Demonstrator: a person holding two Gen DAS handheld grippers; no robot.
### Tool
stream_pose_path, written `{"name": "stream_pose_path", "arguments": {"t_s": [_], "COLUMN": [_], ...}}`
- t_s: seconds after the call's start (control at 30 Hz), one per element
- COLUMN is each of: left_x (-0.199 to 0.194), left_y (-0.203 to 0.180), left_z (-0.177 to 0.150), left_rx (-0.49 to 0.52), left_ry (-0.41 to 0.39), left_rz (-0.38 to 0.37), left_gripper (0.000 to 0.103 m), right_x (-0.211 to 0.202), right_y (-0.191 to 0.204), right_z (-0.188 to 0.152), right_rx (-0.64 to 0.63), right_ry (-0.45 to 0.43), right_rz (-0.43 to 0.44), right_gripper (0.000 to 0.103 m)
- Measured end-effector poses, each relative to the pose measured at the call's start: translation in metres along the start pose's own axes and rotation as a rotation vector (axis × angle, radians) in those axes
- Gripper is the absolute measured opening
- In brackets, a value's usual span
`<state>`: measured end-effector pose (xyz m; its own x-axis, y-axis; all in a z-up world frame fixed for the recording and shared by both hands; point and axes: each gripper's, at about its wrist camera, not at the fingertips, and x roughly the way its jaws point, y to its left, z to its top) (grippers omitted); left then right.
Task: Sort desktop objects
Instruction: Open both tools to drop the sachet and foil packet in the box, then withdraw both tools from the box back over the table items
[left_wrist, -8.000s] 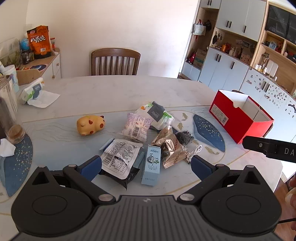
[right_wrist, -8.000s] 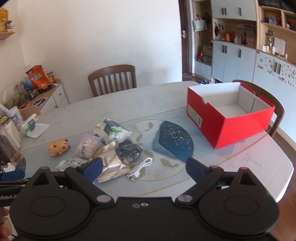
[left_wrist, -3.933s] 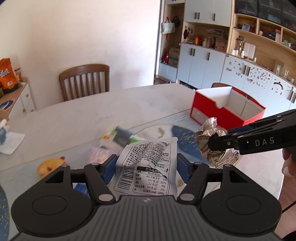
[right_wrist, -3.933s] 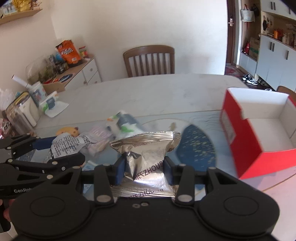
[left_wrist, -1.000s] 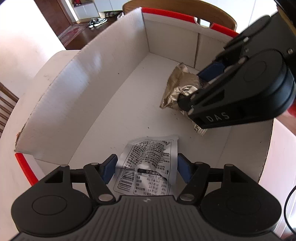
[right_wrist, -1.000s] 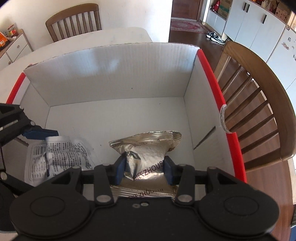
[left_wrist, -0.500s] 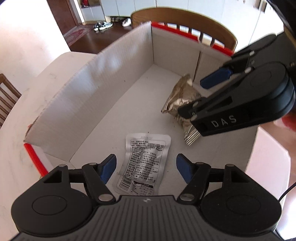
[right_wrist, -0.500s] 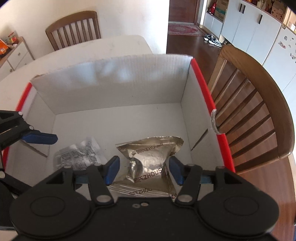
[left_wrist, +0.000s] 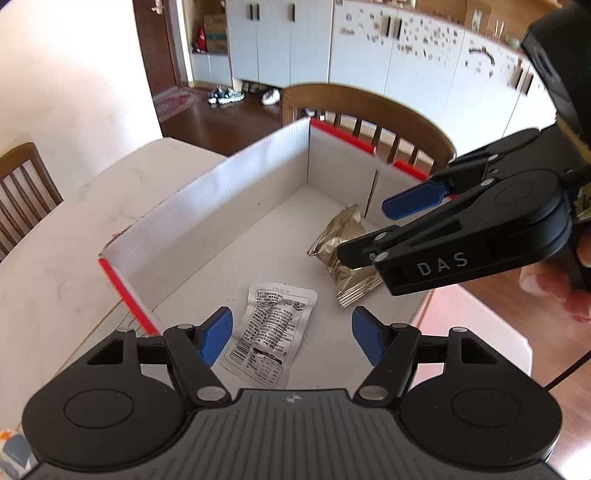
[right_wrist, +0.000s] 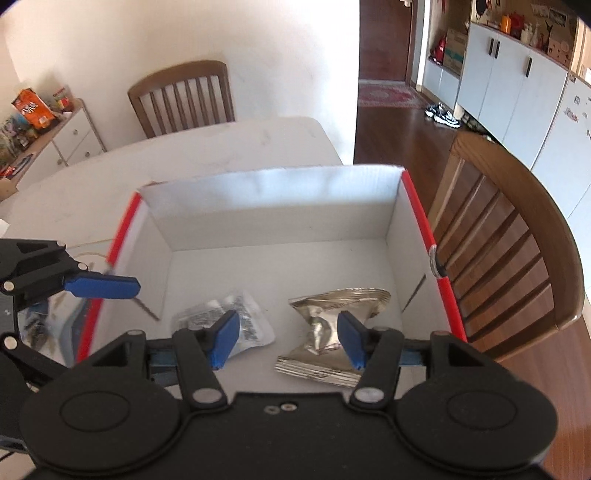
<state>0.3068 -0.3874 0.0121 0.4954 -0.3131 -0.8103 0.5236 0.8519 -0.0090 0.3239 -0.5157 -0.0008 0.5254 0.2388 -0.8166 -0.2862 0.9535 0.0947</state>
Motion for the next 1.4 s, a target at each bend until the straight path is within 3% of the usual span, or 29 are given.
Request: {"name": "stream_pose_path", "arguments": {"t_s": [0.7, 0.83, 1.4], "left_x": [-0.094, -0.108, -0.162], "left_y": [0.042, 0.052, 0.121], "left_z": [-0.061, -0.076, -0.154], "left_rx": [-0.094, -0.103, -0.212], "left_ry": [-0.18, -0.199, -0.234], "left_rz": [0.025, 0.049, 0.127], "left_gripper": [0.071, 0.077, 0.083], "right_x": [-0.049, -0.049, -0.05], "right_y": [0.068, 0.088, 0.183], "right_z": [-0.023, -0.027, -0.036], "right_rx": [0.005, -0.005, -0.057], "right_ry": [-0.092, -0.089, -0.118], "right_rz": [0.021, 0.037, 0.078], "right_gripper": [0.059, 0.061, 0.07]}}
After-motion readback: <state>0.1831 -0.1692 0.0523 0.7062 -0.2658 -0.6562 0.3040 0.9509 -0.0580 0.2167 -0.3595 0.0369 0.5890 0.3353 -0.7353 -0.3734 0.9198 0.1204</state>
